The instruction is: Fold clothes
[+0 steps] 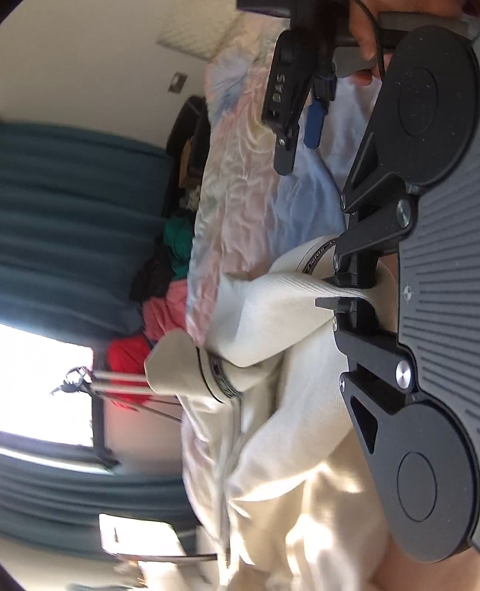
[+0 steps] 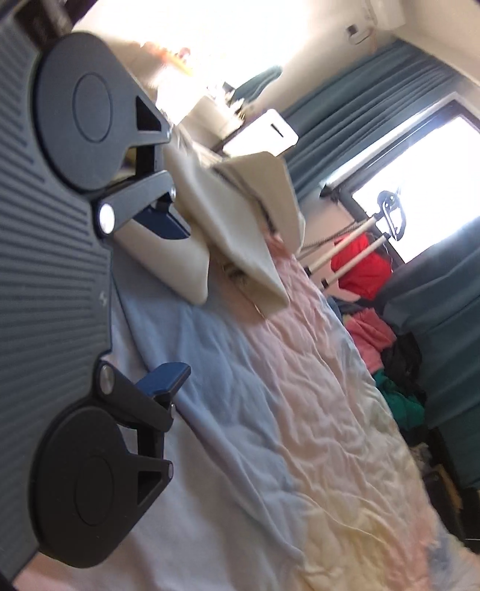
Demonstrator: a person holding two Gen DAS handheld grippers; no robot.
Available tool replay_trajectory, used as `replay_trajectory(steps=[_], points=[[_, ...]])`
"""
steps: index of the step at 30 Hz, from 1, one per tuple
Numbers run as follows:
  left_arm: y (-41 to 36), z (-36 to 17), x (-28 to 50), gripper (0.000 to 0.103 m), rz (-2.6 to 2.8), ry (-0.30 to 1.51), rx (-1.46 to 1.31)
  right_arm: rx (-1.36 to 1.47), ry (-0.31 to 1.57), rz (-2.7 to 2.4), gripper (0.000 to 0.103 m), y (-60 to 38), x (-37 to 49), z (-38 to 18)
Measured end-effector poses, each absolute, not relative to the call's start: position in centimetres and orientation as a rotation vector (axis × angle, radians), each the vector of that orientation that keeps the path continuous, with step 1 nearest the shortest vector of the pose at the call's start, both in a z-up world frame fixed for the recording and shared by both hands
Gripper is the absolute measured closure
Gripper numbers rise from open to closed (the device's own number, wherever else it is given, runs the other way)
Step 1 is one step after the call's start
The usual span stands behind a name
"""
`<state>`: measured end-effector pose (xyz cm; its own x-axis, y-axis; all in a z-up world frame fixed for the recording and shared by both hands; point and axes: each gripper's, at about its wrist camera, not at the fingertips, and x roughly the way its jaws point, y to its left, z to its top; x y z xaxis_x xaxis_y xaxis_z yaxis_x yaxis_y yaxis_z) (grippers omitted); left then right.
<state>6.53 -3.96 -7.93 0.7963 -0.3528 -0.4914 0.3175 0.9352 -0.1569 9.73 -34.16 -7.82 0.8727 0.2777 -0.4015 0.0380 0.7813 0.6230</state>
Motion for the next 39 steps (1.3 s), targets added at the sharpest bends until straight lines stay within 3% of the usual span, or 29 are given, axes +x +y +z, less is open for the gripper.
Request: replay_trajectory(steps=[7, 17, 21, 22, 24, 26, 34, 39], points=[[-2.4, -8.3, 6.9, 0.1, -0.36, 0.545, -0.208, 0.903, 0.578, 0.257, 0.03, -33.7, 11.8, -8.3], [1.0, -9.9, 10.0, 0.1, -0.396, 0.454, -0.427, 0.97, 0.654, 0.204, 0.032, -31.1, 27.6, -9.4], [2.1, -11.1, 11.5, 0.1, -0.437, 0.441, -0.504, 0.916, 0.695, 0.124, 0.042, -29.7, 34.6, -11.3], [2.3, -11.4, 11.8, 0.1, -0.446, 0.437, -0.519, 0.922, 0.706, 0.098, 0.049, -29.5, 35.9, -11.9], [2.7, -12.1, 12.6, 0.1, -0.463, 0.439, -0.547, 0.93, 0.718, 0.051, 0.082, -29.2, 37.8, -12.7], [2.9, -12.7, 13.4, 0.1, -0.481, 0.456, -0.566, 0.883, 0.668, 0.002, 0.096, -29.1, 38.0, -11.8], [1.1, -12.9, 13.6, 0.099, -0.617, 0.455, -0.516, 0.717, 0.447, -0.05, 0.097, -34.1, 33.7, -3.3], [-1.1, -12.2, 12.2, 0.089, -0.685, 0.445, -0.419, 0.657, 0.305, -0.192, 0.097, -40.9, 25.9, 0.4]])
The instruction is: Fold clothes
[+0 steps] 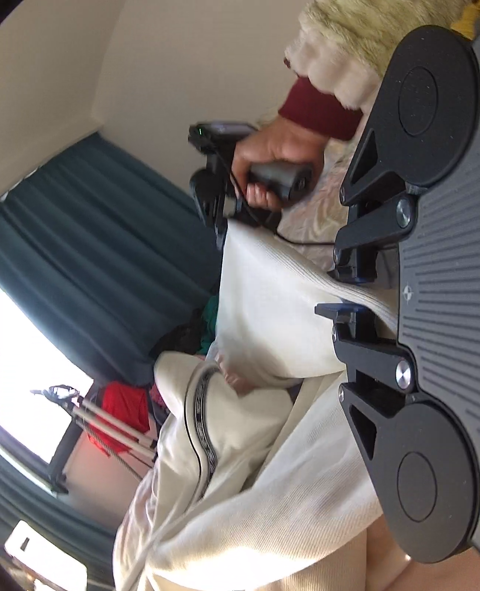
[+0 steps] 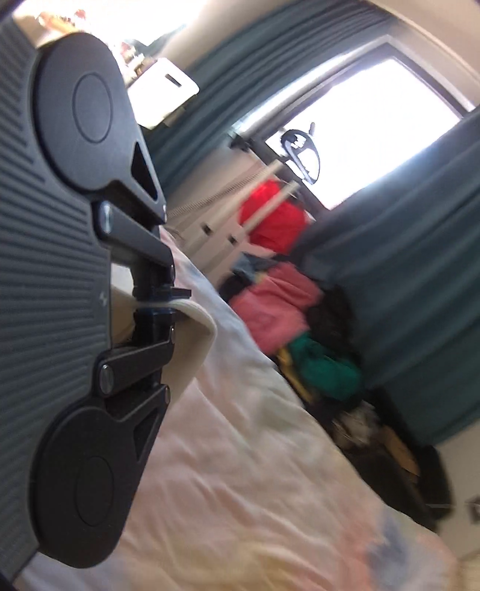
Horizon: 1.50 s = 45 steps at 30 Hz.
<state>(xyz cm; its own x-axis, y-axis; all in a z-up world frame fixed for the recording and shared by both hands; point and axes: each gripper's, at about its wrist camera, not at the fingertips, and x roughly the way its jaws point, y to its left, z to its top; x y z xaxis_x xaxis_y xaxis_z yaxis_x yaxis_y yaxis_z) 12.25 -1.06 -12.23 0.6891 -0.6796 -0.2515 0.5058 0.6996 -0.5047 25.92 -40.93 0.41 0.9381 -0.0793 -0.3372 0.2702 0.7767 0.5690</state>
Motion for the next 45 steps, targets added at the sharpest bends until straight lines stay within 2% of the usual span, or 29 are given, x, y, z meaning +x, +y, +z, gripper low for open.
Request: replay_trajectory(steps=[3, 7, 11, 16, 17, 19, 21, 23, 33, 34, 35, 36, 39, 41, 45], points=[[-2.5, -12.1, 11.6, 0.086, -0.722, 0.437, -0.356, 0.688, 0.29, -0.293, 0.097, -45.1, 20.4, -0.2], [-4.3, -12.9, 10.7, 0.085, -0.73, 0.485, -0.269, 0.62, 0.468, -0.428, 0.096, -47.6, 15.4, -2.6], [-5.3, -13.6, 10.1, 0.085, -0.681, 0.54, -0.189, 0.944, 0.535, -0.352, 0.095, -50.6, 10.5, -7.2], [-4.7, -13.1, 9.1, 0.085, -0.618, 0.578, -0.172, 1.323, 0.523, -0.257, 0.092, -51.4, 7.2, -11.5], [-4.7, -12.9, 9.0, 0.085, -0.611, 0.58, -0.171, 1.366, 0.519, -0.248, 0.089, -51.0, 6.9, -12.0], [-4.7, -12.7, 8.4, 0.084, -0.598, 0.583, -0.162, 1.425, 0.513, -0.213, 0.072, -50.7, 7.1, -12.9], [-4.8, -12.7, 8.1, 0.084, -0.582, 0.585, -0.152, 1.484, 0.487, -0.155, 0.047, -50.5, 7.5, -13.7], [-4.9, -12.6, 7.7, 0.083, -0.569, 0.59, -0.146, 1.524, 0.473, -0.128, 0.041, -50.4, 8.1, -14.3], [-4.7, -12.9, 7.8, 0.082, -0.508, 0.597, -0.153, 1.533, 0.36, -0.263, 0.044, -52.7, 10.0, -16.3], [-4.7, -12.9, 7.8, 0.082, -0.511, 0.6, -0.16, 1.524, 0.364, -0.283, 0.047, -53.3, 10.2, -16.7], [-4.7, -12.9, 7.9, 0.081, -0.515, 0.603, -0.169, 1.504, 0.38, -0.305, 0.059, -53.9, 10.6, -16.9], [-4.7, -12.9, 7.9, 0.081, -0.52, 0.603, -0.175, 1.472, 0.407, -0.326, 0.076, -54.4, 11.0, -16.8], [-5.0, -12.9, 7.9, 0.081, -0.541, 0.595, -0.179, 1.406, 0.387, -0.331, 0.093, -55.7, 11.6, -15.5], [-5.2, -12.9, 7.9, 0.081, -0.558, 0.585, -0.181, 1.324, 0.286, -0.311, 0.096, -56.4, 11.4, -13.6], [-5.5, -12.8, 8.2, 0.082, -0.575, 0.577, -0.209, 1.034, 0.043, -0.268, 0.097, -55.9, 9.8, -8.4]])
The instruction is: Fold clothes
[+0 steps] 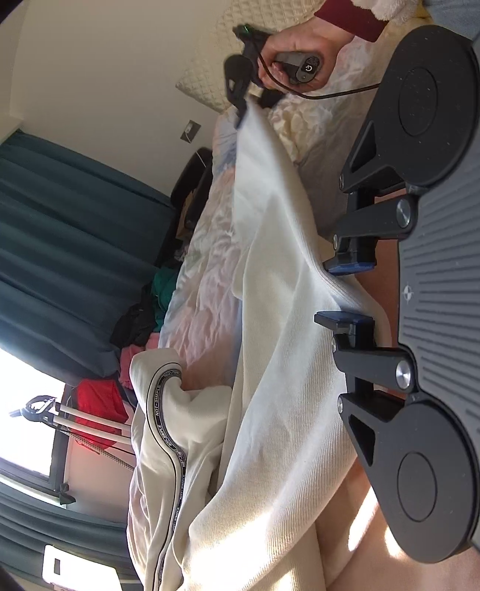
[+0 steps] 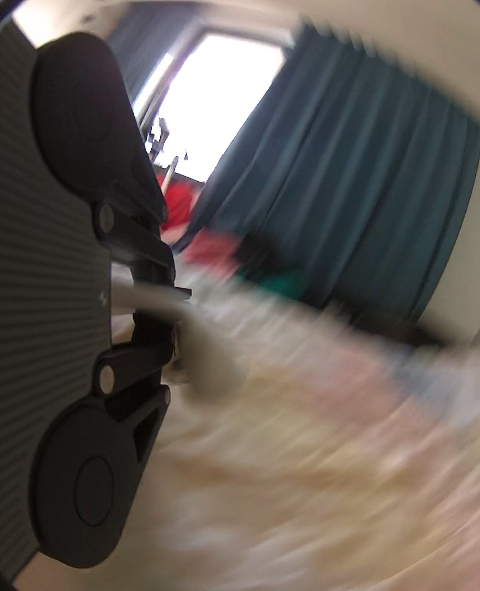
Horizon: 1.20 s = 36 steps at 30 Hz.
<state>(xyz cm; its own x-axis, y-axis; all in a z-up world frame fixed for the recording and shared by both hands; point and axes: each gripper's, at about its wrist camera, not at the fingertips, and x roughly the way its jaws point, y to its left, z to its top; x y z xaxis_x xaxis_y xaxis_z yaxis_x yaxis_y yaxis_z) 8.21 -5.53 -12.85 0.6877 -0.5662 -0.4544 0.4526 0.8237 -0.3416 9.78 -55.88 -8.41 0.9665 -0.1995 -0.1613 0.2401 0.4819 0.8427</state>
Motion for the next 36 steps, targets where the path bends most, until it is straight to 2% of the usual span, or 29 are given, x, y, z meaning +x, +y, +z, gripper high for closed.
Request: replay_trajectory(steps=[3, 6, 9, 10, 11, 12, 13, 16, 20, 24, 26, 28, 30, 31, 32, 33, 34, 36], points=[[-5.6, -13.0, 8.4, 0.082, -0.583, 0.582, -0.214, 0.947, 0.058, -0.369, 0.097, -55.6, 9.0, -8.2], [-5.9, -13.2, 8.5, 0.081, -0.582, 0.602, -0.205, 1.044, 0.212, -0.507, 0.097, -56.7, 8.9, -11.2], [-6.2, -12.8, 8.7, 0.068, -0.58, 0.642, -0.19, 1.154, 0.352, -0.587, 0.097, -58.4, 8.3, -14.8], [-5.8, -12.6, 8.6, 0.053, -0.558, 0.66, -0.2, 1.157, 0.391, -0.596, 0.097, -58.7, 8.4, -15.6], [-5.4, -12.3, 8.6, 0.031, -0.533, 0.679, -0.214, 1.143, 0.433, -0.6, 0.097, -58.9, 8.6, -16.3], [-5.0, -12.1, 8.6, 0.02, -0.507, 0.698, -0.227, 1.127, 0.465, -0.6, 0.097, -59.1, 8.8, -16.8], [-4.4, -11.9, 8.7, 0.014, -0.473, 0.738, -0.234, 1.108, 0.484, -0.594, 0.097, -59.0, 8.9, -17.0], [-0.8, -11.4, 8.9, 0.014, -0.391, 0.811, -0.379, 1.07, 0.504, -0.584, 0.096, -59.1, 9.1, -16.9], [7.4, -12.5, 9.9, 0.012, -0.176, 0.895, -0.774, 1.073, 0.499, -0.584, 0.096, -59.1, 8.7, -16.9], [15.6, -14.6, 8.9, 0.012, 0.132, 0.697, -1.185, 1.113, 0.482, -0.588, 0.096, -58.8, 8.4, -16.7], [18.4, -15.7, 8.5, 0.018, 0.256, 0.615, -1.297, 1.112, 0.477, -0.594, 0.096, -58.6, 8.7, -16.6], [20.1, -16.7, 8.9, 0.02, 0.281, 0.561, -1.426, 1.104, 0.471, -0.599, 0.096, -58.5, 9.0, -16.5], [20.8, -16.5, 9.9, 0.025, 0.275, 0.54, -1.438, 1.088, 0.468, -0.604, 0.096, -58.4, 9.4, -16.5], [21.1, -16.3, 10.4, 0.041, 0.271, 0.53, -1.441, 1.078, 0.468, -0.605, 0.096, -58.4, 9.5, -16.4], [21.3, -15.9, 11.0, 0.071, 0.271, 0.541, -1.404, 1.072, 0.467, -0.604, 0.096, -58.4, 9.6, -16.4], [21.6, -15.4, 11.6, 0.086, 0.281, 0.562, -1.357, 1.071, 0.465, -0.603, 0.096, -58.5, 9.7, -16.4], [22.0, -15.0, 11.7, 0.09, 0.285, 0.568, -1.342, 1.072, 0.462, -0.601, 0.096, -58.6, 9.7, -16.4], [22.7, -14.0, 11.8, 0.092, 0.289, 0.574, -1.323, 1.079, 0.451, -0.595, 0.097, -58.9, 9.6, -16.5]])
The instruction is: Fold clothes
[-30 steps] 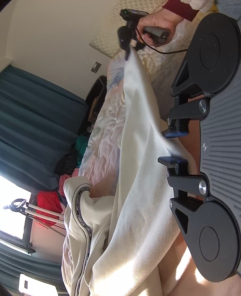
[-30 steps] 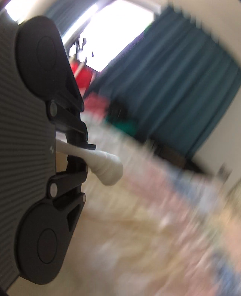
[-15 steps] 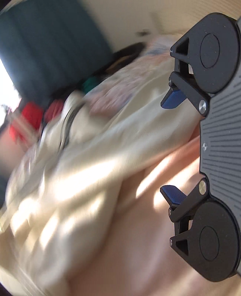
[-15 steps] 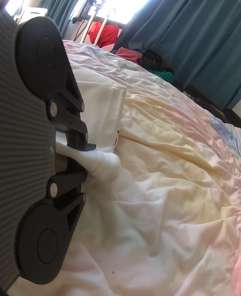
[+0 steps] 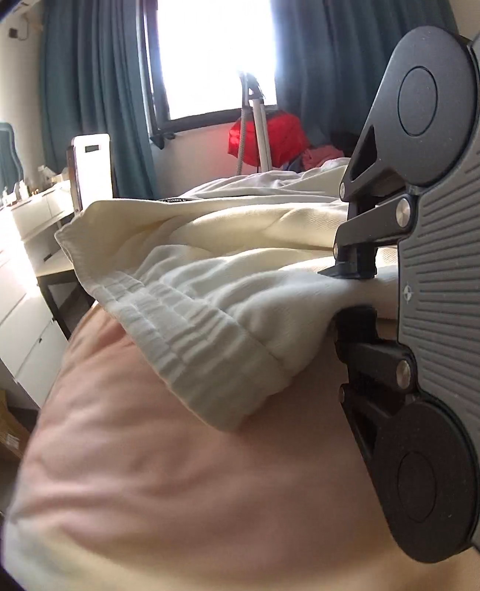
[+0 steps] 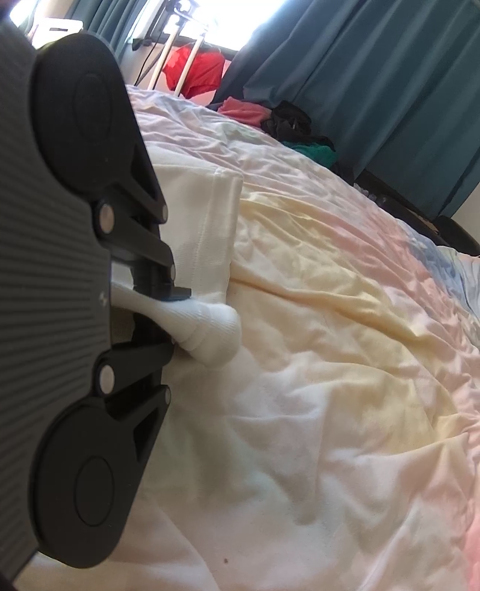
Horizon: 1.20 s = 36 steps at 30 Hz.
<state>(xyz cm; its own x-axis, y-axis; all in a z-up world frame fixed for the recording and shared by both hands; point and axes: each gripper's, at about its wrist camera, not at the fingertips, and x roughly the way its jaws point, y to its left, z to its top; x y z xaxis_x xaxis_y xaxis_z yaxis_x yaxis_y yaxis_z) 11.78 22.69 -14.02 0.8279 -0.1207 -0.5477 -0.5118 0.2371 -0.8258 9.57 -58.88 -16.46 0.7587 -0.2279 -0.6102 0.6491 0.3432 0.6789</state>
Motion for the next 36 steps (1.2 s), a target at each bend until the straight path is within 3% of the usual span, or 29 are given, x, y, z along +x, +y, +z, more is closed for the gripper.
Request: replay_trajectory(steps=[6, 13, 19, 24, 27, 28, 29, 30, 31, 34, 36], points=[[26.2, -6.5, 9.5, 0.093, 0.344, 0.493, -1.164, 1.081, 0.425, -0.59, 0.097, -59.0, 8.6, -15.9], [29.3, -3.0, 5.8, 0.093, 0.295, 0.608, -1.076, 1.036, 0.34, -0.657, 0.097, -57.7, 5.9, -13.1], [30.3, -7.5, 2.4, 0.092, 0.325, 0.773, -0.93, 1.052, 0.571, -0.766, 0.097, -58.0, 5.0, -14.6], [29.6, -9.8, 3.3, 0.086, 0.323, 0.812, -0.833, 0.999, 0.605, -0.752, 0.094, -57.8, 5.5, -14.4], [28.2, -8.8, 3.4, 0.073, 0.304, 0.826, -0.682, 0.953, 0.628, -0.757, 0.089, -57.3, 5.7, -13.6], [27.6, -8.3, 3.4, 0.06, 0.305, 0.835, -0.625, 0.932, 0.634, -0.76, 0.085, -57.2, 5.8, -13.3], [27.3, -7.8, 3.3, 0.048, 0.312, 0.831, -0.57, 0.91, 0.634, -0.763, 0.069, -56.9, 5.9, -12.9], [26.9, -7.2, 2.8, 0.043, 0.322, 0.814, -0.525, 0.888, 0.623, -0.766, 0.047, -56.6, 5.8, -12.3], [26.5, -6.5, 2.3, 0.037, 0.332, 0.794, -0.481, 0.864, 0.597, -0.771, 0.04, -56.2, 5.5, -11.6], [24.8, -4.3, 0.6, 0.015, 0.378, 0.708, -0.367, 0.758, 0.513, -0.784, 0.035, -54.5, 5.1, -8.9], [23.1, -2.7, 0.3, 0.012, 0.399, 0.637, -0.272, 0.674, 0.467, -0.755, 0.035, -52.9, 5.3, -7.1]])
